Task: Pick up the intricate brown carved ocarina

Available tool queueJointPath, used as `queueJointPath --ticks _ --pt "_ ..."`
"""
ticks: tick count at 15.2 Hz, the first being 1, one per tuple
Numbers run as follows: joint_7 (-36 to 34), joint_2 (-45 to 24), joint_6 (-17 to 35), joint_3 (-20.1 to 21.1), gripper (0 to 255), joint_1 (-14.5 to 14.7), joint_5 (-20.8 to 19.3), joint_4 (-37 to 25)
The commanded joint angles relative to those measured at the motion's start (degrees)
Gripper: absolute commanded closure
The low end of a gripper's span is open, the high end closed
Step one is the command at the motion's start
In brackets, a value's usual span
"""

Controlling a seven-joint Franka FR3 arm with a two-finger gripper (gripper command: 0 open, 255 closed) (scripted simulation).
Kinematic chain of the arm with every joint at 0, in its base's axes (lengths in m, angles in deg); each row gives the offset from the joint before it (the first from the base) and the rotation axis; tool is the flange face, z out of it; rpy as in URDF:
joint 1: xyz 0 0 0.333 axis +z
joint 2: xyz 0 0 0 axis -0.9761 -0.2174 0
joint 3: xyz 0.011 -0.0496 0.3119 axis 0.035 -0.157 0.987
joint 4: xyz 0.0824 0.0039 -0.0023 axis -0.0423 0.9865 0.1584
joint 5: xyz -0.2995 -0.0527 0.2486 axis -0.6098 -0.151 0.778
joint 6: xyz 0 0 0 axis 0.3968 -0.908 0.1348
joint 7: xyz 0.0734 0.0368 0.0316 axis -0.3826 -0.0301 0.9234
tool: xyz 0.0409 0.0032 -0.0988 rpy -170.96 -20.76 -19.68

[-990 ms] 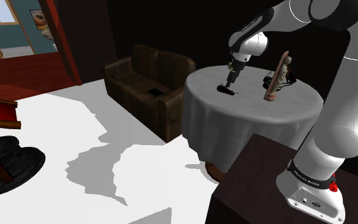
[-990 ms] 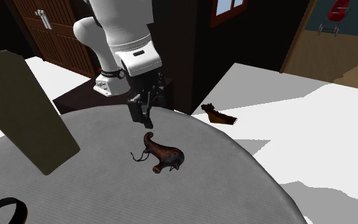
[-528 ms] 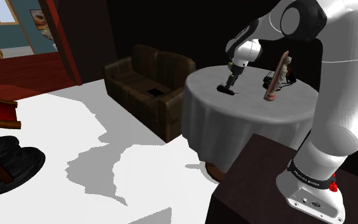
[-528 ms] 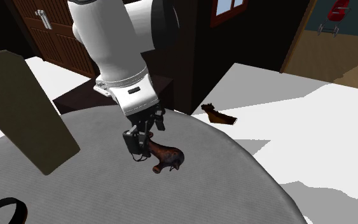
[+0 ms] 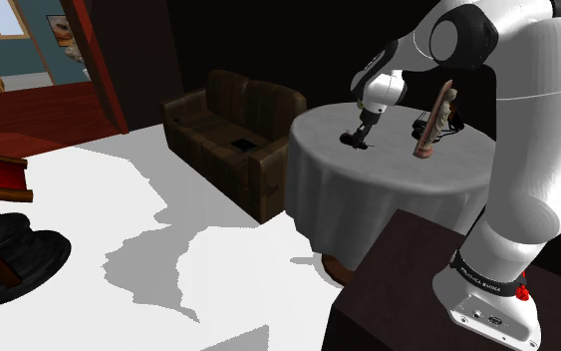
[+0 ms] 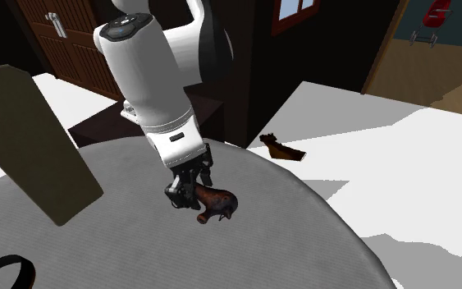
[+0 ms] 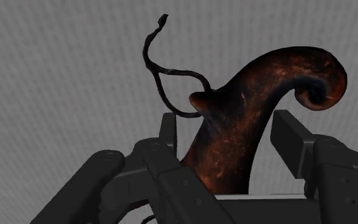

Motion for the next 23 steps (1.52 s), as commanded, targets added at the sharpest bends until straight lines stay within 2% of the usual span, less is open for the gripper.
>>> queueJointPath --ticks 1,9,23 --pt "0.0 -0.1 0.1 0.0 255 0.0 0.1 0.0" --pt "0.1 -0.1 0.1 0.0 255 0.0 0.1 0.0" --pt "-5.0 6.3 -7.5 -2.8 255 2.0 -6.1 -2.6"
